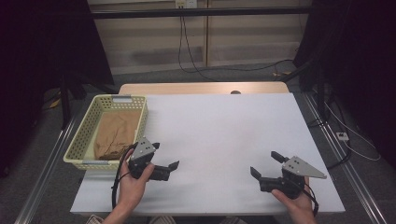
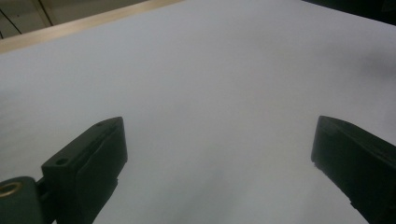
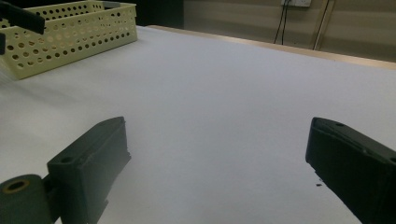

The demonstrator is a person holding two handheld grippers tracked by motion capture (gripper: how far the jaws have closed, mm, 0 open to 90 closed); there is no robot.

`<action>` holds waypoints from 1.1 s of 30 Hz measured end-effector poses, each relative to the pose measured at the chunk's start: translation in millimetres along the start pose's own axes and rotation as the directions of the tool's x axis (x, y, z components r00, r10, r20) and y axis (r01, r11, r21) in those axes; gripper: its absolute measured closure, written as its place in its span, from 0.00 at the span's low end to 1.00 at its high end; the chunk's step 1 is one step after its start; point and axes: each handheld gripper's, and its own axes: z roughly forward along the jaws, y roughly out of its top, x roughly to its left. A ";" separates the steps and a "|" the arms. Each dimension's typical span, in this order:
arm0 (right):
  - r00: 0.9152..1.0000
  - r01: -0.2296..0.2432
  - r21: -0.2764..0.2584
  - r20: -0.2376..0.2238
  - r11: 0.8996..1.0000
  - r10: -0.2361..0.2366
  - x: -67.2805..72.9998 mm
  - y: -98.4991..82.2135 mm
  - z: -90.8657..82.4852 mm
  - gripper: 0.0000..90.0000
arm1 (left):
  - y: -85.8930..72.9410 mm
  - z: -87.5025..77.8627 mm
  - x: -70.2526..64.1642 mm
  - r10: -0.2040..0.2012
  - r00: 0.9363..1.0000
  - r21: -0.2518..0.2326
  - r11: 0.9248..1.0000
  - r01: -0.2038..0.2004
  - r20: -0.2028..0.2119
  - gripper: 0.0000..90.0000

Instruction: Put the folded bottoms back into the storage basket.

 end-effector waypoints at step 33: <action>1.000 -0.008 0.007 -0.021 1.000 0.008 -0.2 -0.6 3.9 0.07 | -29.4 12.2 4.5 -0.011 1.000 0.027 1.000 0.010 0.015 0.04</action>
